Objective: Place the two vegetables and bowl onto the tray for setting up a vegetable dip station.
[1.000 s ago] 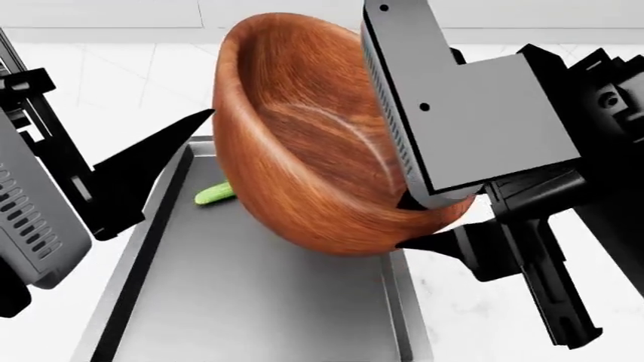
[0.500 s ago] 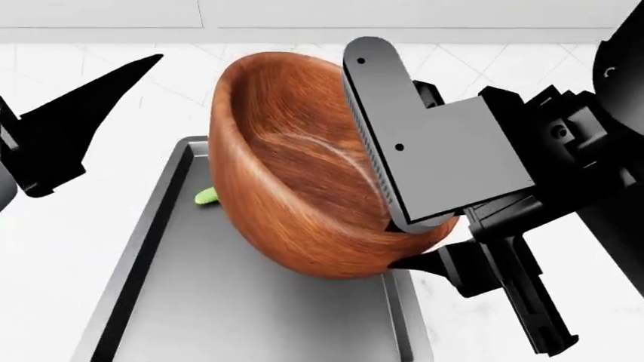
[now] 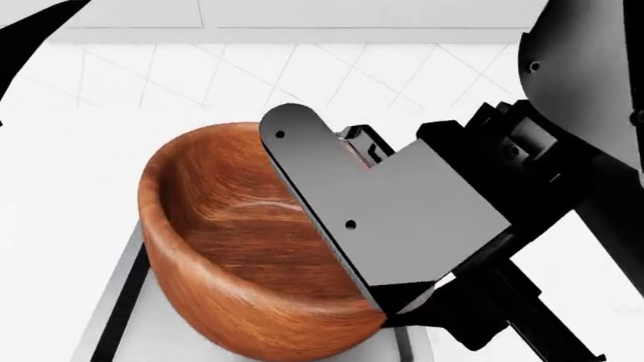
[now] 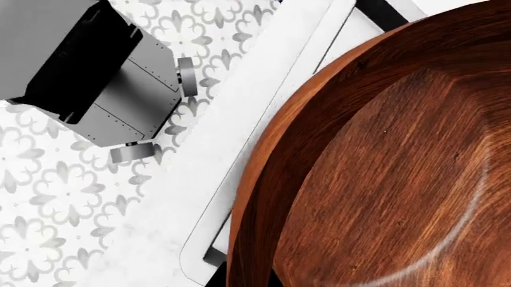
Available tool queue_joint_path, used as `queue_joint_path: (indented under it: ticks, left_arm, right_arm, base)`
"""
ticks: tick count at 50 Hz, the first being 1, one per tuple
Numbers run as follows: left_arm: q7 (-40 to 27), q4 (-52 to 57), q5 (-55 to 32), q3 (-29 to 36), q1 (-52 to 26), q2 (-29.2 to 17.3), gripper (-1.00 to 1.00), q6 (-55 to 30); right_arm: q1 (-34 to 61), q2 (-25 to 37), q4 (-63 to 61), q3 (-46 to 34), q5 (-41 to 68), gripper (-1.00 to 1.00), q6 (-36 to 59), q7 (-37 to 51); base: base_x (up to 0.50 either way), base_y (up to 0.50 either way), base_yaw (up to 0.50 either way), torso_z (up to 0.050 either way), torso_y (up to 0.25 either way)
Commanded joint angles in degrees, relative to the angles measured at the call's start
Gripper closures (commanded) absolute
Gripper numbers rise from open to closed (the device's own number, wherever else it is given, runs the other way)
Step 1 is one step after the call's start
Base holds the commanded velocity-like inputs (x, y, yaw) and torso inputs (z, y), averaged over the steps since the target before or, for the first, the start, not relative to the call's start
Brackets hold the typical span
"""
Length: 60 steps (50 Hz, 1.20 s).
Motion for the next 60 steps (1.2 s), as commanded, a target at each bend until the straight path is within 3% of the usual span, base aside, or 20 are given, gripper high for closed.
queue_joint_path:
  ticks: [1,28,60]
  left_arm:
    - [-0.58,-1.14,-0.20,-0.66,1.02,-0.10,-1.00,1.18]
    - [-1.52,-1.47,-0.24,-0.84,2.92,-0.06,-1.00,2.09]
    - [-3.71,-1.26,-1.51,-2.16,6.63,-1.09,-1.00,3.81]
  right_arm:
    - [1.92,-1.14,-1.40,-0.20,1.71,1.00,-1.55,-2.70]
    - [-1.34,-1.79,3.77,-3.69,-4.52,1.00,-9.13,-1.18]
    - [-9.68,-0.08,-1.43,-4.74,-1.19,1.00,-9.40,6.61]
  base:
    - [0.00,0.00,0.00,0.000,0.000]
    - [0.00,0.00,0.00,0.000,0.000]
    - [0.00,0.00,0.00,0.000,0.000]
